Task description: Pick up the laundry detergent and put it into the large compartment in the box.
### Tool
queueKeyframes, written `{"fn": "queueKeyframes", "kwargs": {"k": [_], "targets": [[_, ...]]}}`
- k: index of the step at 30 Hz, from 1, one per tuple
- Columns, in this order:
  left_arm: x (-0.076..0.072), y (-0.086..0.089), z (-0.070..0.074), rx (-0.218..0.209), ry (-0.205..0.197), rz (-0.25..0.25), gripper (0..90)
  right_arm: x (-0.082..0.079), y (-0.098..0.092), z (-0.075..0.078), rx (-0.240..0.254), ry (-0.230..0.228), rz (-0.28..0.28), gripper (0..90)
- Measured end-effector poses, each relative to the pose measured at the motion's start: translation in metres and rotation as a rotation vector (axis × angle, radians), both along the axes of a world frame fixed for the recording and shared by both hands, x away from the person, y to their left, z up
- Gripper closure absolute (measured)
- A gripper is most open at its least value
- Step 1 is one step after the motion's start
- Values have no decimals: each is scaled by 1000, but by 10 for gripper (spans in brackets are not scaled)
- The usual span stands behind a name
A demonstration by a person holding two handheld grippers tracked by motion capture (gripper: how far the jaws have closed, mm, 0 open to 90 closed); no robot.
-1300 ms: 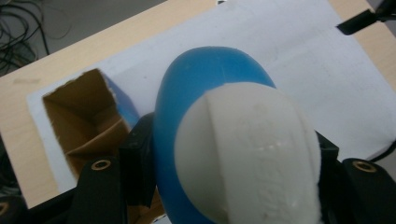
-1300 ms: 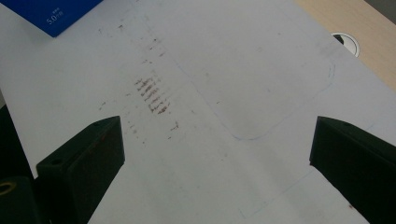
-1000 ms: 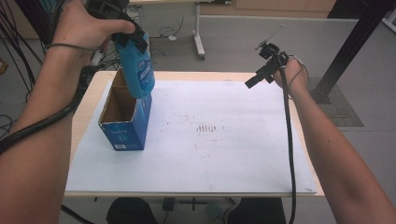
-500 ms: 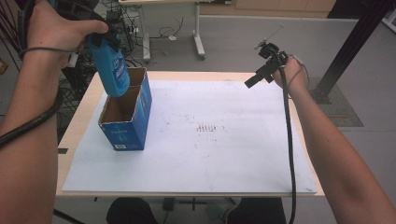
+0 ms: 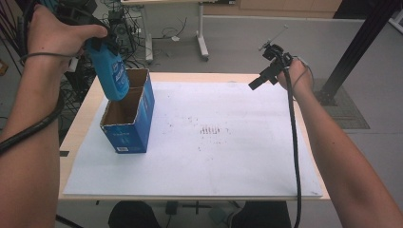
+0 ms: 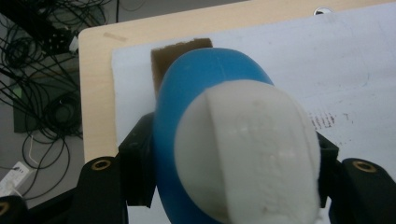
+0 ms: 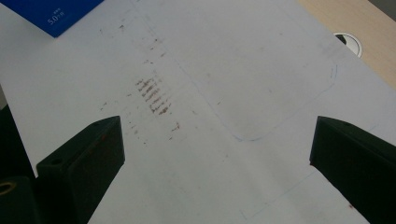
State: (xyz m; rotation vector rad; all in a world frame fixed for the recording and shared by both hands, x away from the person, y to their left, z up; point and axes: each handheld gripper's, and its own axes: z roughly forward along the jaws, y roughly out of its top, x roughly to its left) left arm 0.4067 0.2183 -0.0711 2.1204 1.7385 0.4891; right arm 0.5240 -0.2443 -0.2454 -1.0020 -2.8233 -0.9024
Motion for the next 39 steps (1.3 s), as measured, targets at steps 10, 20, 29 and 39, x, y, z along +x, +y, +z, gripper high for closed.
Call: {"fn": "queueKeyframes", "kwargs": {"k": [10,20,29,39], "targets": [[4,6,-19,-4,20,15,374,1,3,-2,-5,4,9,29],[8,9,-41,-3,45,31,374,1,3,-4,-10,12,8,29],[12,8,-56,1,67,32,374,1,1,-5,-6,13,2,29],[13,9,-75,-4,86,41,374,0,2,-7,-6,16,3,29]]}}
